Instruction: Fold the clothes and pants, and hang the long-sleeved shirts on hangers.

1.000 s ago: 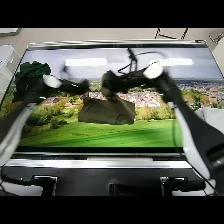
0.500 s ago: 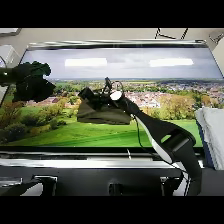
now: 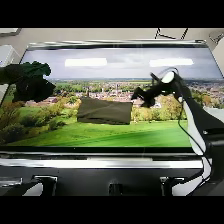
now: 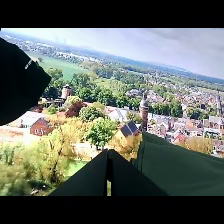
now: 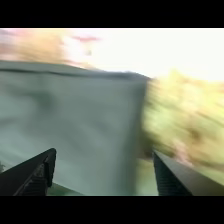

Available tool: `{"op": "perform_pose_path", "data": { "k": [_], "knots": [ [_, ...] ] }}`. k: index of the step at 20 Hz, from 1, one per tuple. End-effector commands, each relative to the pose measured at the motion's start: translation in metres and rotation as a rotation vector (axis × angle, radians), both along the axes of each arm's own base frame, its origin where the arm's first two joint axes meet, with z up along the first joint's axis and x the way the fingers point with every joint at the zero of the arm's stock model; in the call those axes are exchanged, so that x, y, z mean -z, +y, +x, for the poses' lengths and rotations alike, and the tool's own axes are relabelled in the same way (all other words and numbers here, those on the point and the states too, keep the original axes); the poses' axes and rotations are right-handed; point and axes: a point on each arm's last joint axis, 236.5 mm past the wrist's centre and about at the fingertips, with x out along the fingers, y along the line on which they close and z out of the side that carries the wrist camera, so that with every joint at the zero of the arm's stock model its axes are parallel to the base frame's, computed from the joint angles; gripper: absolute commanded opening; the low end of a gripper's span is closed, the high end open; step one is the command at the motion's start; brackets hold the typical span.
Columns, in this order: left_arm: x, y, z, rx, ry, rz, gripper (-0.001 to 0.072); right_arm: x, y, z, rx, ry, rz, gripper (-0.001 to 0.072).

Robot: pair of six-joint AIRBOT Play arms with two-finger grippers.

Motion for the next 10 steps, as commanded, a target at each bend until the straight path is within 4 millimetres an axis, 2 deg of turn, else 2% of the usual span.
{"op": "perform_pose_path", "data": {
  "k": [1,3,5,7,8,9,10],
  "knots": [
    [-0.002,-0.006,-0.001,0.012,-0.004,-0.023,0.0023,0.035,-0.019,-0.038,0.033,0.145,0.047,0.0671],
    [-0.003,-0.01,-0.001,0.013,-0.005,-0.048,0.0023,0.04,0.019,-0.032,0.044,0.1,0.194,0.067],
    [-0.004,-0.015,-0.001,0.023,-0.005,-0.051,0.0023,0.038,0.047,-0.03,0.028,0.091,0.3,0.0661],
    [-0.004,-0.02,-0.001,0.034,-0.005,-0.051,0.0023,0.036,0.062,-0.031,0.021,0.095,0.348,0.0589],
    [-0.004,-0.023,-0.001,0.043,-0.005,-0.051,0.0022,0.037,0.064,-0.031,0.017,0.092,0.344,0.0485],
    [-0.004,-0.025,-0.001,0.047,-0.005,-0.052,0.0023,0.036,0.066,-0.032,0.012,0.091,0.349,0.0308],
    [-0.004,-0.027,-0.001,0.05,-0.004,-0.053,0.0022,0.03,0.069,-0.033,-0.009,0.078,0.371,0.0037]
  ]
}}
